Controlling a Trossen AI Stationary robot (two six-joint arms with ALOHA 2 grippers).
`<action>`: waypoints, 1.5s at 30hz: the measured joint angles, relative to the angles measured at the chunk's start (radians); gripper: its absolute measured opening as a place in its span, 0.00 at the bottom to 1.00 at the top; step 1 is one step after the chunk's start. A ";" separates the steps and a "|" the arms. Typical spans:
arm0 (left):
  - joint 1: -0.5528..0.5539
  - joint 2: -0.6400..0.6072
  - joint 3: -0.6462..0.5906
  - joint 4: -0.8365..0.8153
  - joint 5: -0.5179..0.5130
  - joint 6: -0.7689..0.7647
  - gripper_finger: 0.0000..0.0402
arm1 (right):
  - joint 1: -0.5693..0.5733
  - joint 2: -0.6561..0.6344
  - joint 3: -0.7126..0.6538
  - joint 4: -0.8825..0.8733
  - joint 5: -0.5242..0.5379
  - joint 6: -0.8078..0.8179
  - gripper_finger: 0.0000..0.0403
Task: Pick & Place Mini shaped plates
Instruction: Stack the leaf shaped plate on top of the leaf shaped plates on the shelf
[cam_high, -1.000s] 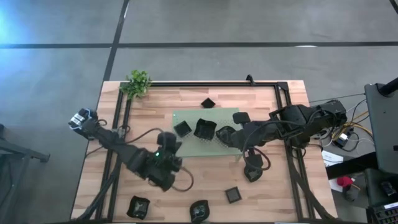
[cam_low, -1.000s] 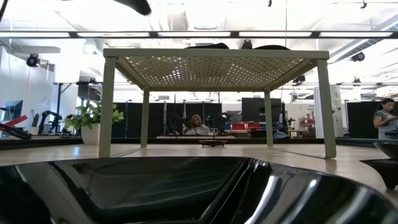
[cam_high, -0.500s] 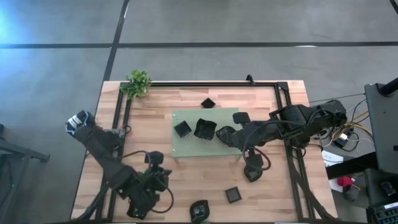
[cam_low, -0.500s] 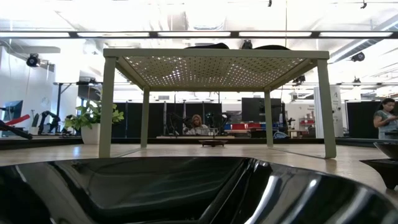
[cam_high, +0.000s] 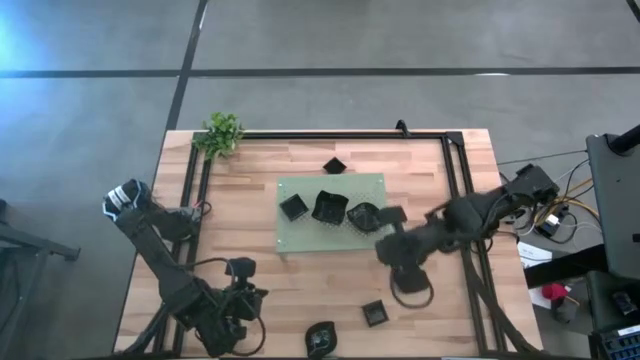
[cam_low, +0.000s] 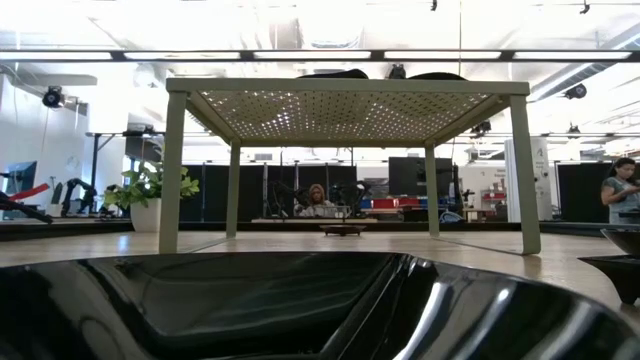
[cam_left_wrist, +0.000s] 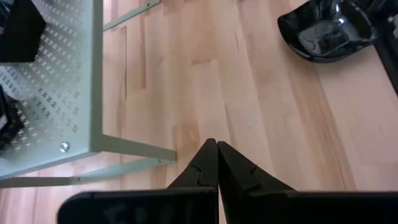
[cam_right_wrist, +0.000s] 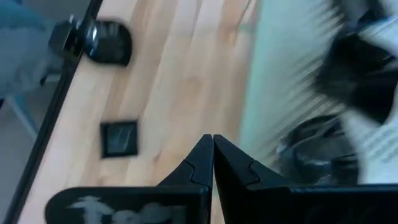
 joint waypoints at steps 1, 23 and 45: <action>0.000 0.000 -0.009 0.009 -0.001 0.000 0.00 | 0.018 0.000 -0.021 0.000 0.000 0.028 0.02; -0.001 0.001 -0.074 0.186 -0.055 0.128 0.00 | 0.242 -0.147 -0.595 0.244 0.003 0.968 0.02; -0.001 0.001 -0.074 0.193 -0.078 0.129 0.00 | 0.255 -0.188 -0.863 0.251 -0.007 1.449 0.06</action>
